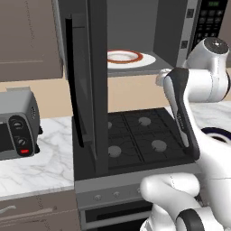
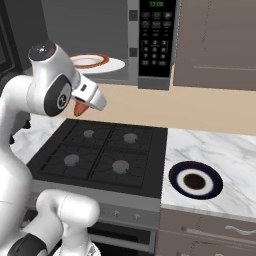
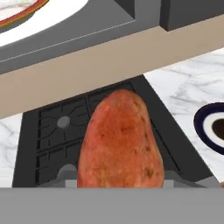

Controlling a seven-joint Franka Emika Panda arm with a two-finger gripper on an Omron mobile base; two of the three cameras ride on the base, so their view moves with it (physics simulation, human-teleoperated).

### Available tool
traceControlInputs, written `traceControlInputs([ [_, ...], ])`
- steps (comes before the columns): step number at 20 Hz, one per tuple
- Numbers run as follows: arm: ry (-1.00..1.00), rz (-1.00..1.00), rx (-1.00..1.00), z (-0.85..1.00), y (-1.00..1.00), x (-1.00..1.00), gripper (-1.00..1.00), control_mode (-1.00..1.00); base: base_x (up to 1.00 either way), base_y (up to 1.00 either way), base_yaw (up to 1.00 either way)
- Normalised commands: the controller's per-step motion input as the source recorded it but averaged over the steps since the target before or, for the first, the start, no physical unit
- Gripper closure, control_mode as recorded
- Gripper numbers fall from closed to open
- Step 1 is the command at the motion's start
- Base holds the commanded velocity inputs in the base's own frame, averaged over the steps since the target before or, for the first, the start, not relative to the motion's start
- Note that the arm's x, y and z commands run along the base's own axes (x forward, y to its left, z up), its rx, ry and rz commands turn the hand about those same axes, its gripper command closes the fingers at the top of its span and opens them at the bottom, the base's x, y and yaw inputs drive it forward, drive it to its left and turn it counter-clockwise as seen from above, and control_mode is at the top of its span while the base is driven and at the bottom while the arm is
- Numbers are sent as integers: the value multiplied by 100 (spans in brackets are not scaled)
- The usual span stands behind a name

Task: Pick the sweet potato from the counter and place it in the microwave. Then turn on the microwave.

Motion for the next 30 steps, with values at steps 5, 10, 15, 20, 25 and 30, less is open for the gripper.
traceControlInputs([
  [5, -21, 14, -4, 47, 33, 3, 100, -100, 0, 0, 0],
  [10, -19, 12, -3, 56, 32, 10, 100, -100, 0, 0, 0],
  [15, -13, 10, -1, 58, 31, 23, 100, -100, 0, 0, 0],
  [20, -3, 7, 0, 38, 31, 74, 100, -100, 0, 0, 0],
  [25, 0, 5, 0, 16, 31, 92, 100, -100, 0, 0, 0],
  [30, 0, 3, -1, 6, 35, 77, 100, -100, 0, 0, 0],
])
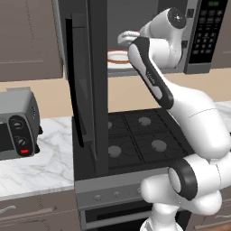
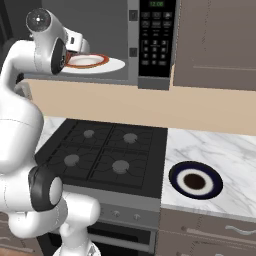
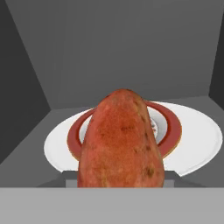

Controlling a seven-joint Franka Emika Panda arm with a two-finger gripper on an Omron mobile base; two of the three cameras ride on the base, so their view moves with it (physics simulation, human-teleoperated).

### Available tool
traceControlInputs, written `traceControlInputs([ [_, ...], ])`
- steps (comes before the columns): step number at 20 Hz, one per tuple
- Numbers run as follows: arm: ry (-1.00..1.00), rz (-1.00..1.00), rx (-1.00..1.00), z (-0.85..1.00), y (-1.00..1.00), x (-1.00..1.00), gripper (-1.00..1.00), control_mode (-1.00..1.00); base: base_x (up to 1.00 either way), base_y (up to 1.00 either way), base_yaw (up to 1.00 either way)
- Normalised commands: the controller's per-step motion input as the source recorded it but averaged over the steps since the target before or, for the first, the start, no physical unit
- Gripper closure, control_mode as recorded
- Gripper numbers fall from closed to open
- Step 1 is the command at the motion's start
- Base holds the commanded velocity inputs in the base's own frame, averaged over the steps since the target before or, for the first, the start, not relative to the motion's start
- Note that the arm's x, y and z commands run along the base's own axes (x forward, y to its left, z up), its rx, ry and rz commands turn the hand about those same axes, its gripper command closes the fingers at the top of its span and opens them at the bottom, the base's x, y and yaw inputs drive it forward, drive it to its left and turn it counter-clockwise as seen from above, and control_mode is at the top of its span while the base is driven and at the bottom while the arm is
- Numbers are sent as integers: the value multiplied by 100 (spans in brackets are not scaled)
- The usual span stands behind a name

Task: Pick the sweet potato from the counter and place it in the microwave. Then turn on the microwave.

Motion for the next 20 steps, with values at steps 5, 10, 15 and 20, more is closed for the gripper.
traceControlInputs([
  [5, 8, 0, -4, 0, 19, 49, 100, -100, 0, 0, 0],
  [10, 18, 0, -3, 0, 0, 50, 100, -100, 0, 0, 0],
  [15, 16, 0, -2, -5, 0, 50, 100, -100, 0, 0, 0],
  [20, 9, 0, -7, -40, 0, 26, 100, -100, 0, 0, 0],
])
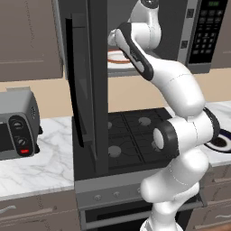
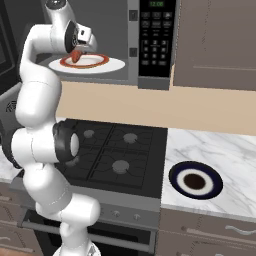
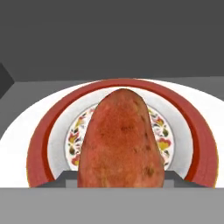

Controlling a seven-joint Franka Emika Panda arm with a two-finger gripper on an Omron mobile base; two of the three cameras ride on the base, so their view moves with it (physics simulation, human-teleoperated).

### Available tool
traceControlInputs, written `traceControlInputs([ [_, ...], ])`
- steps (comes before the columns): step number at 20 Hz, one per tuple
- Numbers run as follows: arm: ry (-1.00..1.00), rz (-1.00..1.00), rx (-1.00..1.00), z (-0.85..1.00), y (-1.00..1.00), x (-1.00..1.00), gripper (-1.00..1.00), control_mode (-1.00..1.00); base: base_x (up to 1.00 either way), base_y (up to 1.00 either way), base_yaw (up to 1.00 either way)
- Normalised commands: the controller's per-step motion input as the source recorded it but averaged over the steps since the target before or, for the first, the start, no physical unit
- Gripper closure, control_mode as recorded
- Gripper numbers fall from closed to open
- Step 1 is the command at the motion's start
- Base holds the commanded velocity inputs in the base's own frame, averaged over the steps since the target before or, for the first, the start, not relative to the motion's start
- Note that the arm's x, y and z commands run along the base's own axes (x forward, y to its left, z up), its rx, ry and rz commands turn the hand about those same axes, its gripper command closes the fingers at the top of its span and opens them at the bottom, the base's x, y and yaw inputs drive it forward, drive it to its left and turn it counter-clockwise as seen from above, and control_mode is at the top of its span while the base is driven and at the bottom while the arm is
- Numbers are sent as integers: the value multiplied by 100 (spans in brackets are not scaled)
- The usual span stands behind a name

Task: Pick the sweet potato from the counter and place it in the microwave. Then turn on the microwave.

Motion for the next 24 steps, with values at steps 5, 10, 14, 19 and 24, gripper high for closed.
traceControlInputs([
  [5, 3, 0, -6, -36, 0, 29, 100, -100, 0, 0, 0],
  [10, 0, 0, -2, -20, 4, 24, -100, -100, 0, 0, 0],
  [14, 0, 0, 0, 0, 2, 2, -100, -100, 0, 0, 0],
  [19, 0, 0, 0, 17, 0, 0, -100, -100, 0, 0, 0],
  [24, 0, 0, 0, 22, 0, 0, -100, -100, 0, 0, 0],
])
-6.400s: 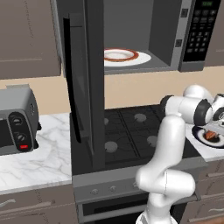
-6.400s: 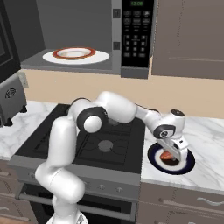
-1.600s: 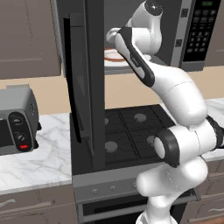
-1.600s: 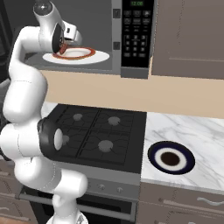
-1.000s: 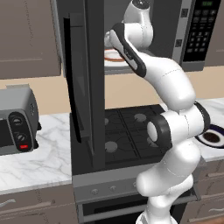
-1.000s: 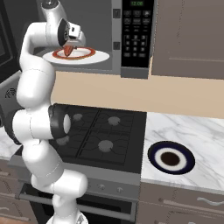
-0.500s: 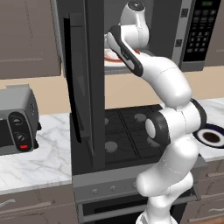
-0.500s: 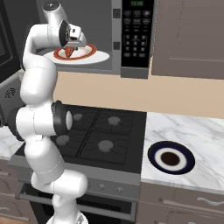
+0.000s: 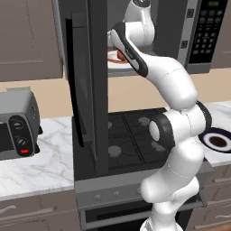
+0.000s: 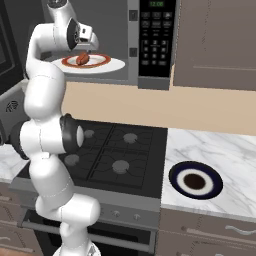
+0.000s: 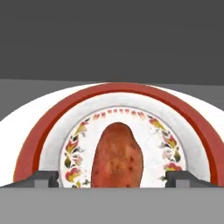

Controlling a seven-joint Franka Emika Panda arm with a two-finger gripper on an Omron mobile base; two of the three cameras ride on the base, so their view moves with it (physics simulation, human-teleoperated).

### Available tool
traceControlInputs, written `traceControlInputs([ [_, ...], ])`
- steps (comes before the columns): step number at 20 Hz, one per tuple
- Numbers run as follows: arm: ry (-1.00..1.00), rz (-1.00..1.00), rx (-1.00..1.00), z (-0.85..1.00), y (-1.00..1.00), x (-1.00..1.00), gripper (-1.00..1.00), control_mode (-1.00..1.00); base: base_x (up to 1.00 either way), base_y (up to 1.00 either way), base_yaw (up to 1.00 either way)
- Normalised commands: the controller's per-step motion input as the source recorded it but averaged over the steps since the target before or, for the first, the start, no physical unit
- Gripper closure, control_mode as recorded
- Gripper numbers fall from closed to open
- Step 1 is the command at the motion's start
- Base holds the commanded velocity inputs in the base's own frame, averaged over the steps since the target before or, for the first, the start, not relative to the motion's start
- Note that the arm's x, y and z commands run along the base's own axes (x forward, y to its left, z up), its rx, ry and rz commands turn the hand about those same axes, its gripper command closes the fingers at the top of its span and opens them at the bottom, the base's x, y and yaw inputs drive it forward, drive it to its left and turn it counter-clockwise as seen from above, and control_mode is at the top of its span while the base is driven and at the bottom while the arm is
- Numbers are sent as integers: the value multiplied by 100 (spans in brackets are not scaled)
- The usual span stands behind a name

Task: Pick the sweet potato from the counter and place it in the microwave. Then turn on the microwave.

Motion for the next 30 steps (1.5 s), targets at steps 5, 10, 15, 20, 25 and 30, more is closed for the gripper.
traceControlInputs([
  [5, -14, 0, 0, 17, 0, -46, -100, -100, 0, 0, 0],
  [10, -20, 0, -1, -4, -4, -79, -100, -100, 0, 0, 0],
  [15, -17, 0, 0, -14, -23, -87, -100, -100, 0, 0, 0],
  [20, -10, 0, 0, -7, -36, -100, -100, -100, 0, 0, 0],
  [25, -3, 0, 0, -1, -19, -100, -100, -100, 0, 0, 0],
  [30, -2, 0, 0, 0, -2, -100, -100, -100, 0, 0, 0],
])
